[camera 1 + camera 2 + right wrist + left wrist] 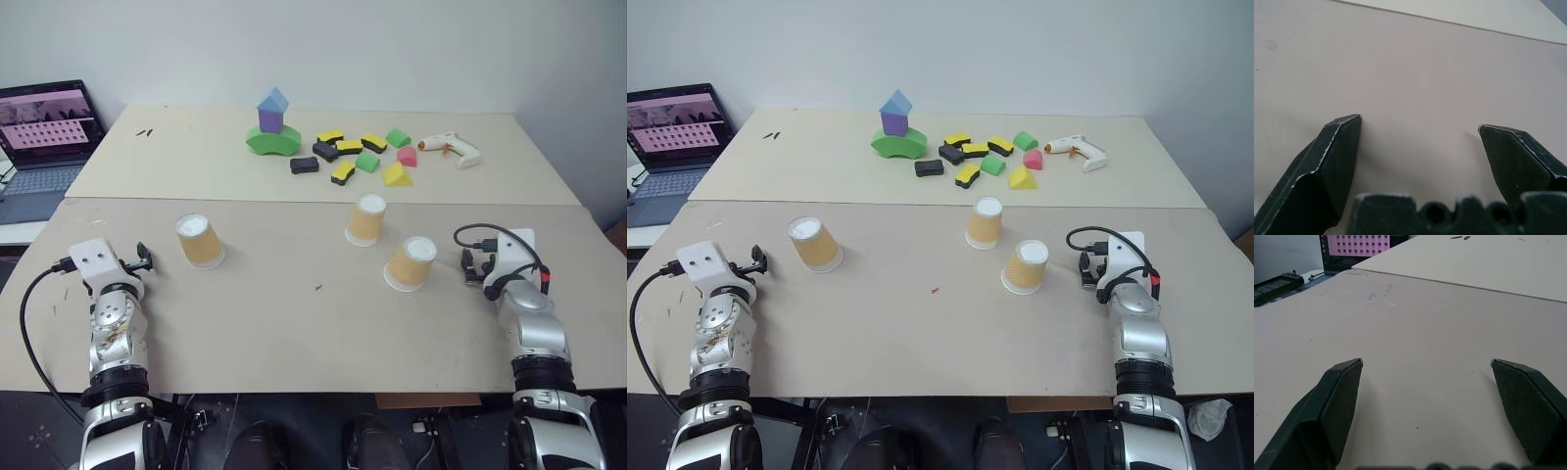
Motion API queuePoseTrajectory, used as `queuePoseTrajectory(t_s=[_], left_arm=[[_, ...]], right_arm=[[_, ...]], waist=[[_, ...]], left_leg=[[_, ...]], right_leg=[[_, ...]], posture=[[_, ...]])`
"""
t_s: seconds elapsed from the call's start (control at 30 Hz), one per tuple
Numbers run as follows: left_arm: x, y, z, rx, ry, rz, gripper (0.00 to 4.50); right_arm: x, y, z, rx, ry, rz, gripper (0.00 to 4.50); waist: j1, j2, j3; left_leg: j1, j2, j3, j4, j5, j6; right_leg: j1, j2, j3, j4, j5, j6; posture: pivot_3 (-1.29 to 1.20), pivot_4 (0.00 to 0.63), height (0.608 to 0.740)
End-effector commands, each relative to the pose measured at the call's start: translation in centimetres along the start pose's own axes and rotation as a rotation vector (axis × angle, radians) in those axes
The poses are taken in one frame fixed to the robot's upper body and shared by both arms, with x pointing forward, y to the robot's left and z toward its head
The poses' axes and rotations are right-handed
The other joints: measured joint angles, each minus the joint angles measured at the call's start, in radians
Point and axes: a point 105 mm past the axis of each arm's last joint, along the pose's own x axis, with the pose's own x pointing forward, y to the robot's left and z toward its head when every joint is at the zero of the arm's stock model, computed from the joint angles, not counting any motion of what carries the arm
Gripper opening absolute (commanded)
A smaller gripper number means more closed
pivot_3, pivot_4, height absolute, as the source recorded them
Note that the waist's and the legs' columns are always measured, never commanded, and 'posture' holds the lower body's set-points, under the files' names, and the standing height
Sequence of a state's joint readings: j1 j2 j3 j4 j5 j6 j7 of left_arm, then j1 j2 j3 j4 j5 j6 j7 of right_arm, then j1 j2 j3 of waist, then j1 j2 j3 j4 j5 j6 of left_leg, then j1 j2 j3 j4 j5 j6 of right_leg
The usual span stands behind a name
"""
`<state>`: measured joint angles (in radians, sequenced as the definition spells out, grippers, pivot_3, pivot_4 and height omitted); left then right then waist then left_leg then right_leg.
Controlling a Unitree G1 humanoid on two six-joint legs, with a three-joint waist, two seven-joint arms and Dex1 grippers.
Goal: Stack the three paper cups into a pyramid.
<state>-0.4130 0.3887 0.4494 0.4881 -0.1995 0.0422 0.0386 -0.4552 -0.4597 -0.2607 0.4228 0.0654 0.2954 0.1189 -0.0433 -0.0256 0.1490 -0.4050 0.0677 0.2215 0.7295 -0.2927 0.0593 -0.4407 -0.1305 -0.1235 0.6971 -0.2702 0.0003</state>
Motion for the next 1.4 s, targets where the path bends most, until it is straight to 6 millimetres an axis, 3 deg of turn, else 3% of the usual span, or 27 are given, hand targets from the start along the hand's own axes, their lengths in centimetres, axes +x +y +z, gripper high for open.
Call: queuePoseTrajectory(t_s=[0.03, 0.13, 0.2, 0.37, 0.43, 0.5, 0.53, 0.57, 0.63, 0.7, 0.77, 0.83, 0.93, 1.03, 1.1, 1.2, 1.27, 1.4], left_arm=[[0.4, 0.6, 0.8, -0.04, -0.012, 0.021, 4.5], [0.9, 1.4, 1.2, -0.148, -0.001, 0.076, 4.5], [1.6, 1.3, 3.5, -0.202, -0.055, 0.079, 4.5], [1.6, -1.8, 12.6, -0.297, -0.306, -0.08, 4.5], [0.3, -5.1, 17.2, -0.333, -0.415, -0.261, 4.5], [-4.2, -12.0, 20.7, -0.264, -0.477, -0.691, 4.5], [-8.0, -15.6, 20.5, -0.156, -0.462, -0.961, 4.5], [-10.7, -17.5, 19.8, -0.08, -0.432, -1.138, 4.5], [-14.5, -18.5, 18.7, -0.005, -0.408, -1.353, 4.5], [-16.1, -18.2, 16.1, 0.095, -0.3, -1.471, 4.5], [-16.5, -17.4, 13.4, 0.203, -0.211, -1.508, 4.5], [-16.6, -16.7, 12.0, 0.272, -0.175, -1.528, 4.5], [-16.9, -15.9, 11.2, 0.327, -0.15, -1.556, 4.5], [-16.9, -15.5, 10.7, 0.355, -0.138, -1.566, 4.5], [-17.3, -15.5, 10.1, 0.362, -0.118, -1.59, 4.5], [-17.5, -15.7, 9.7, 0.357, -0.121, -1.589, 4.5], [-17.5, -16.0, 9.5, 0.362, -0.124, -1.588, 4.5], [-17.8, -16.4, 9.2, 0.36, -0.127, -1.6, 4.5]], right_arm=[[-0.4, -1.2, 1.2, 0.011, -0.046, -0.033, 4.46], [-0.5, -1.1, 1.0, 0.015, -0.043, -0.036, 4.46], [-0.4, -1.1, 1.0, 0.017, -0.042, -0.036, 4.46], [-0.3, -1.2, 1.1, 0.014, -0.042, -0.037, 4.46], [-0.3, -1.2, 1.0, 0.015, -0.04, -0.038, 4.46], [-0.2, -1.1, 0.9, 0.016, -0.036, -0.037, 4.46], [-0.1, -1.0, 0.9, 0.016, -0.035, -0.034, 4.46], [0.0, -0.9, 0.9, 0.016, -0.035, -0.033, 4.46], [0.0, -0.9, 1.1, 0.017, -0.038, -0.031, 4.46], [0.0, -0.9, 1.2, 0.015, -0.041, -0.03, 4.46], [0.0, -1.8, 1.4, -0.003, -0.05, -0.039, 4.46], [-0.1, -3.1, 1.7, -0.036, -0.057, -0.041, 4.46], [-0.4, -5.9, 3.0, -0.091, -0.088, 0.017, 4.46], [-1.4, -6.5, 4.3, -0.123, -0.118, 0.21, 4.46], [-3.6, -5.6, 4.8, -0.191, -0.096, 0.502, 4.46], [-8.4, -1.7, 4.7, -0.225, -0.018, 0.97, 4.46], [-9.9, 0.2, 4.8, -0.218, 0.011, 1.109, 4.46], [-9.1, 3.3, 5.5, -0.257, -0.026, 1.126, 4.46]], waist=[[0.001, 0.0, 0.0], [0.001, 0.0, 0.0], [0.0, 0.0, 0.0], [0.005, 0.0, 0.0], [0.005, 0.0, 0.0], [0.004, 0.0, 0.0], [0.005, 0.0, 0.0], [0.003, 0.0, 0.0], [0.0, 0.004, -0.002], [-0.009, 0.009, -0.005], [-0.021, 0.009, -0.004], [-0.019, 0.01, -0.003], [-0.008, 0.011, -0.003], [0.004, 0.011, -0.002], [0.006, 0.012, -0.002], [0.017, 0.014, -0.001], [0.013, 0.013, -0.001], [0.004, 0.012, -0.001]], left_leg=[[0.0, 0.0, 0.0, 0.0, 0.0, 0.0], [0.0, 0.0, 0.0, 0.0, 0.0, 0.0], [0.0, 0.0, 0.0, 0.0, 0.0, 0.0], [-0.001, 0.0, -0.001, 0.0, 0.0, 0.0], [-0.001, -0.001, -0.001, 0.0, 0.0, 0.0], [-0.002, -0.001, -0.001, 0.0, 0.0, 0.0], [-0.002, -0.001, -0.001, 0.0, 0.0, 0.0], [-0.002, -0.001, -0.001, 0.0, 0.0, 0.0], [-0.001, -0.002, -0.001, -0.001, 0.0, 0.0], [0.001, -0.002, 0.0, -0.002, 0.0, 0.0], [0.005, -0.001, 0.001, -0.004, 0.001, -0.002], [0.006, 0.001, 0.0, -0.004, 0.003, -0.006], [0.006, 0.001, -0.001, -0.003, 0.005, -0.007], [0.005, -0.001, -0.001, -0.003, 0.005, -0.006], [0.005, 0.0, -0.001, -0.003, 0.005, -0.005], [0.006, 0.0, -0.003, -0.007, 0.005, -0.005], [0.007, 0.002, -0.003, -0.01, 0.005, -0.005], [0.008, 0.002, -0.003, -0.01, 0.005, -0.005]], right_leg=[[0.0, 0.0, 0.0, 0.0, 0.0, 0.0], [0.0, 0.0, 0.0, 0.0, 0.0, 0.0], [0.0, 0.0, 0.0, 0.0, 0.0, 0.0], [0.0, 0.0, -0.001, 0.0, 0.0, 0.0], [0.0, 0.0, -0.001, -0.001, 0.0, 0.0], [0.0, 0.0, -0.001, -0.002, 0.0, 0.0], [0.0, 0.0, -0.001, -0.002, 0.0, 0.0], [0.0, 0.0, -0.002, -0.002, 0.0, 0.001], [0.001, 0.0, -0.001, -0.002, -0.001, 0.001], [0.001, 0.0, 0.002, -0.003, -0.001, 0.002], [0.001, 0.002, 0.004, 0.002, -0.003, 0.0], [0.0, 0.004, 0.003, 0.004, -0.004, -0.001], [0.001, 0.004, 0.002, 0.004, -0.005, 0.0], [0.002, 0.001, 0.002, 0.003, -0.004, 0.0], [0.002, 0.001, 0.002, 0.002, -0.003, -0.002], [0.002, 0.001, 0.003, -0.001, -0.002, -0.004], [0.004, 0.004, 0.003, -0.004, -0.002, -0.004], [0.005, 0.003, 0.001, -0.005, -0.001, -0.005]], posture=[[0.0, 0.15, 0.703], [0.0, 0.15, 0.703], [0.0, 0.15, 0.703], [0.0, 0.15, 0.703], [0.0, 0.15, 0.703], [0.0, 0.15, 0.703], [0.0, 0.15, 0.703], [0.0, 0.15, 0.703], [0.0, 0.15, 0.703], [0.0, 0.15, 0.703], [0.0, 0.15, 0.703], [0.0, 0.15, 0.703], [0.0, 0.15, 0.703], [0.0, 0.15, 0.703], [0.0, 0.15, 0.703], [0.0, 0.15, 0.703], [0.0, 0.15, 0.703], [0.0, 0.15, 0.703]])
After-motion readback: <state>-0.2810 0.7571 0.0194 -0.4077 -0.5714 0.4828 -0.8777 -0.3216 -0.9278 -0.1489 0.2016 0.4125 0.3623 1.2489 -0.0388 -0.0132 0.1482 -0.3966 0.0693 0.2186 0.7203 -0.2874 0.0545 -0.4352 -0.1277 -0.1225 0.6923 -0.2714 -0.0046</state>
